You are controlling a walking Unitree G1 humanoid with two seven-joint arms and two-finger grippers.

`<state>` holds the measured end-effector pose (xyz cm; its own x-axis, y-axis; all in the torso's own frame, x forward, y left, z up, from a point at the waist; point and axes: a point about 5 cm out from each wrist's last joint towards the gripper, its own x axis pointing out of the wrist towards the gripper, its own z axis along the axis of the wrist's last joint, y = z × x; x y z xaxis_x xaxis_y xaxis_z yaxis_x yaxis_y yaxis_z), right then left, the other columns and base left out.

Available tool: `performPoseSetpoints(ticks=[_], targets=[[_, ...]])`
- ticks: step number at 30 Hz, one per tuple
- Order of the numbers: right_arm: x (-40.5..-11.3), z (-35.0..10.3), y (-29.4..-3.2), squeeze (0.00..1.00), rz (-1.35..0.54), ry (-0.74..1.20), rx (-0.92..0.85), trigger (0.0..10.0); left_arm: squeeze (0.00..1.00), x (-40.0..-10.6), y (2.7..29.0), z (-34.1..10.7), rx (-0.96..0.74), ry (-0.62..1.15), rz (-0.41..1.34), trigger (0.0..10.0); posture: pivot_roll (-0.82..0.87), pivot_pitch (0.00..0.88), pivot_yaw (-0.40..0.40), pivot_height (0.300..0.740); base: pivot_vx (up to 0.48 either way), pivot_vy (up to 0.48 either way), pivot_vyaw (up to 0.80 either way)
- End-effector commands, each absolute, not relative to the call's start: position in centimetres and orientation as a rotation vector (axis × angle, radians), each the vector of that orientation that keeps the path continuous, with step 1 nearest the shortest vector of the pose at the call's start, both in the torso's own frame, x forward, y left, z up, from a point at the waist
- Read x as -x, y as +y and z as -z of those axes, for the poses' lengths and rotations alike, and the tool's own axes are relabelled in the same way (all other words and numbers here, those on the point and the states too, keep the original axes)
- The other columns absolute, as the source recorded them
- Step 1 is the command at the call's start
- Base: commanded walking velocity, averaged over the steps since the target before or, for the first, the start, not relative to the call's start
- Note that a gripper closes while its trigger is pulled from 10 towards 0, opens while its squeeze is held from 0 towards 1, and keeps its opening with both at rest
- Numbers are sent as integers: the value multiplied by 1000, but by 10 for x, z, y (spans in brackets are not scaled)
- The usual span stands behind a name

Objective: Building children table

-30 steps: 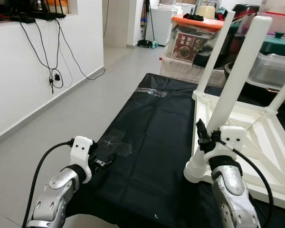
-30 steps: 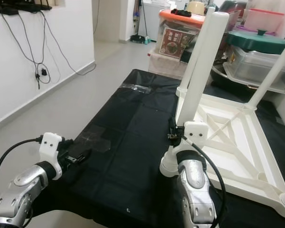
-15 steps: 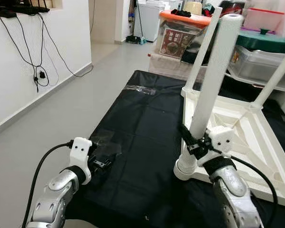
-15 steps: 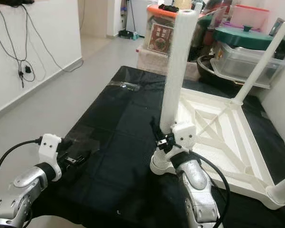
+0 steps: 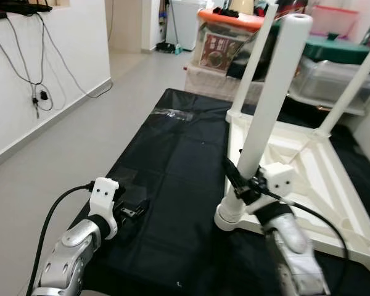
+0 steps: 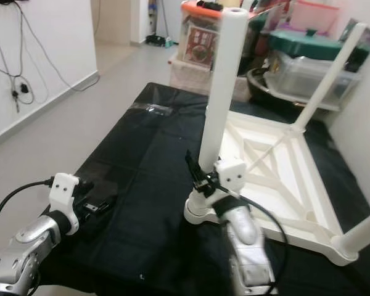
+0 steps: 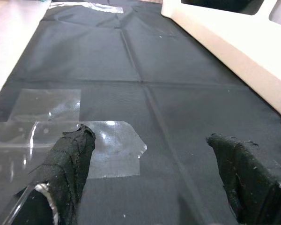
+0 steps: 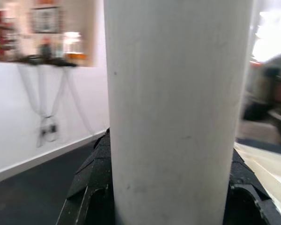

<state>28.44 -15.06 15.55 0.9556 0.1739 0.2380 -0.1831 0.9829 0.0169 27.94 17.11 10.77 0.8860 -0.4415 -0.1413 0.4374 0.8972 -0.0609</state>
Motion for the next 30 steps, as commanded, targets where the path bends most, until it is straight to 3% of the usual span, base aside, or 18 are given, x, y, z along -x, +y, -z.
performPoseSetpoints(ticks=[1, 8, 13, 22, 30], targets=[[-282, -111, -166, 0, -38, 5, -64, 0, 0, -278, 169, -102, 48, 176, 453, 10000, 129, 0, -112, 740, 0, 0, 0], [-273, -112, -179, 0, 204, 14, -79, 0, 0, -280, 172, -102, 35, 181, 457, 10000, 114, 0, -88, 740, 0, 0, 0], [-270, -114, -181, 0, 215, 10, -94, 0, 0, -282, 171, -102, 33, 179, 458, 10000, 112, 0, -87, 740, 0, 0, 0], [-275, -136, -157, 0, -81, -83, -131, 0, 0, -284, 168, -102, 38, 176, 464, 10000, 110, 0, -86, 740, 0, 0, 0], [-295, -212, -154, 0, -437, -279, -258, 0, 0, -292, 167, -116, 44, 128, 509, 10000, 104, 0, -79, 740, 0, 0, 0]])
